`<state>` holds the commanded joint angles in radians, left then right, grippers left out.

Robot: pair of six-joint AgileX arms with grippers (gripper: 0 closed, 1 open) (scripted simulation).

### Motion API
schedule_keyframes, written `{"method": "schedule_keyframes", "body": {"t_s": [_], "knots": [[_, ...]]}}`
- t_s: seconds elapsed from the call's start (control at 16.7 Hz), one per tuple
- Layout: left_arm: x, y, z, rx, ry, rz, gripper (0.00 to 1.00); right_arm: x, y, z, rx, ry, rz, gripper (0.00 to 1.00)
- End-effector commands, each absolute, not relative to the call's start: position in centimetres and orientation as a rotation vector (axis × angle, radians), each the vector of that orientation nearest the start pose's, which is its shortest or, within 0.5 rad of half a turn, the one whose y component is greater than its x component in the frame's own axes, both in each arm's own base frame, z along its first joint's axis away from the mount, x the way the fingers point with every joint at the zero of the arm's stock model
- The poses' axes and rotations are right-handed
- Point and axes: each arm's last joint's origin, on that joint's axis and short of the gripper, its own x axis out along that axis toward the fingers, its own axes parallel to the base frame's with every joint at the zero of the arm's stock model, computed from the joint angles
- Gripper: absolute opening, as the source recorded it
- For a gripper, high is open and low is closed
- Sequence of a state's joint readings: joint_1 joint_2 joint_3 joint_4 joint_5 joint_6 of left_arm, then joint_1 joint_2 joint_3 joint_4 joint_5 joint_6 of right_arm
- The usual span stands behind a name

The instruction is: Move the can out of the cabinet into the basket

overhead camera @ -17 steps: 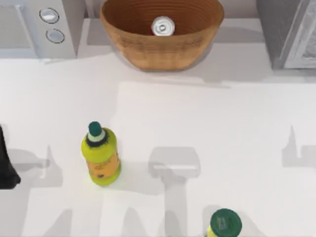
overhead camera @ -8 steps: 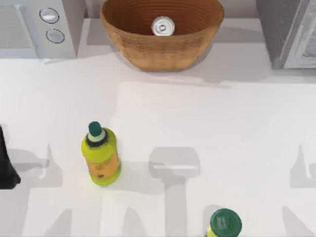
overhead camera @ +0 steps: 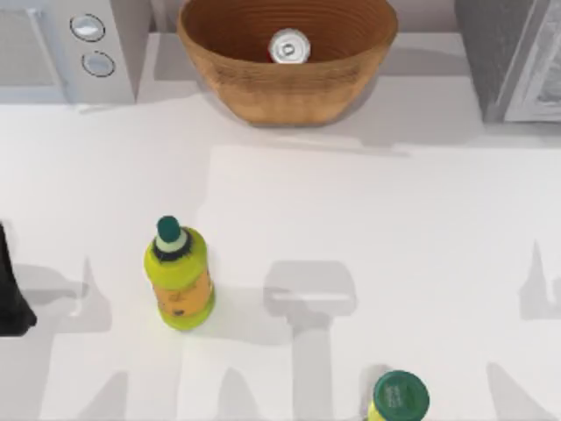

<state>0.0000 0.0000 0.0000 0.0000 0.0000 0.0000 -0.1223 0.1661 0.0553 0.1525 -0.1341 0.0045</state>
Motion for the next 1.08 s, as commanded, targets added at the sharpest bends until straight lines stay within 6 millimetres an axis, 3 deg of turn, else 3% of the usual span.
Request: {"method": "schedule_keyframes", "body": {"t_s": [0.24, 0.48, 0.84, 1.08], "knots": [[10.6, -0.1, 16.0, 0.0, 0.0, 0.0, 1.0, 13.4, -3.5, 19.9, -0.016, -0.051, 0.014, 1.0], [10.6, -0.1, 16.0, 0.0, 0.0, 0.0, 1.0, 15.8, -8.2, 20.3, -0.017, -0.028, 0.012, 1.0], [10.6, -0.1, 16.0, 0.0, 0.0, 0.0, 1.0, 16.5, -16.5, 17.9, -0.001, 0.0, 0.006, 1.0], [10.6, -0.1, 16.0, 0.0, 0.0, 0.0, 1.0, 15.6, -19.7, 16.3, -0.001, 0.001, 0.003, 1.0]]}}
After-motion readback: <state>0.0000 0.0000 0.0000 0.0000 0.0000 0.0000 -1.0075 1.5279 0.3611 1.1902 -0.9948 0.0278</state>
